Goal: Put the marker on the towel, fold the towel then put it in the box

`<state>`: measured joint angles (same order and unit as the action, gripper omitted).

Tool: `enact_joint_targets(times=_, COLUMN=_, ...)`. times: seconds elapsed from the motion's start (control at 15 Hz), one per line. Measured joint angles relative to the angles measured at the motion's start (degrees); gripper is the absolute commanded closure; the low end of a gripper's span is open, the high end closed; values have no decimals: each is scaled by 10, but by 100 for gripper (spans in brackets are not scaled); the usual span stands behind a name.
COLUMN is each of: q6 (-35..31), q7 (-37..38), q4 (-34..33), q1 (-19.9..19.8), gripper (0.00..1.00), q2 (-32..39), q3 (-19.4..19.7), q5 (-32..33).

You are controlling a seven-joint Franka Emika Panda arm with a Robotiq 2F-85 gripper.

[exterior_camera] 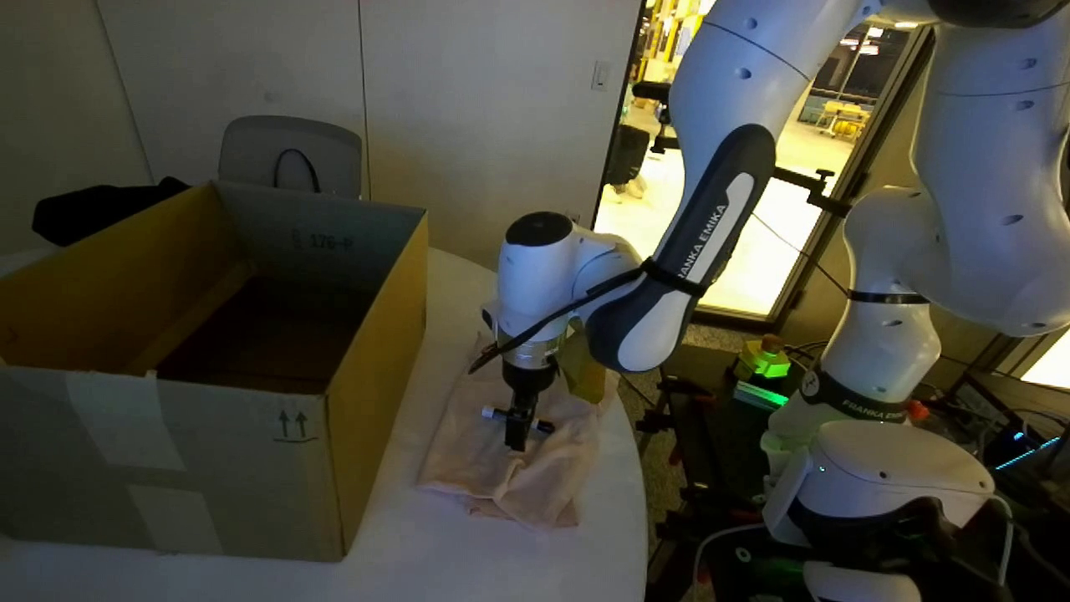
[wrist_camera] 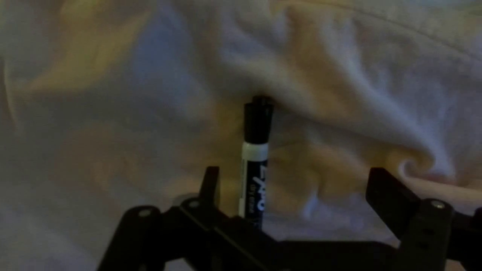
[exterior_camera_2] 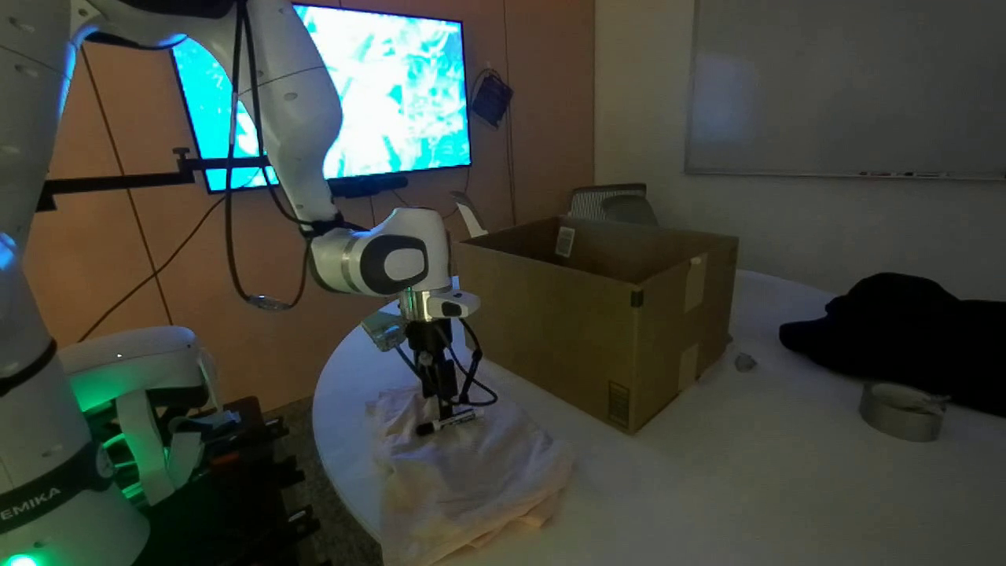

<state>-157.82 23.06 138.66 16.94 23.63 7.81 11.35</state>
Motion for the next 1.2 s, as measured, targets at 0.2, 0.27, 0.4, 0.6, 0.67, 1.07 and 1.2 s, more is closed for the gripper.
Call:
enact_joint_targets(times=0.2, q6=0, q7=0, q4=7, q1=8, gripper=0, q2=-13, q3=-28, q5=0)
enact_joint_targets(times=0.27, q6=0, q7=0, q4=7, q1=10, gripper=0, q2=-14, q3=-39, q5=-1)
enact_joint_targets(times=0.4, q6=0, q7=0, q4=7, q1=11, gripper=0, q2=-14, q3=-65, q5=-11)
enact_joint_targets(times=0.6, q6=0, q7=0, q4=4, q1=15, gripper=0, q2=-9, q3=-94, q5=-27)
enact_joint_targets(times=0.67, q6=0, q7=0, q4=2, q1=16, gripper=0, q2=-6, q3=-101, q5=-32)
enact_joint_targets(times=1.07, q6=-2, q7=4, q4=-26, q1=39, gripper=0, q2=36, q3=-90, q5=-32)
enact_joint_targets(times=1.2, q6=-3, q7=6, q4=-35, q1=44, gripper=2, q2=51, q3=-80, q5=-32)
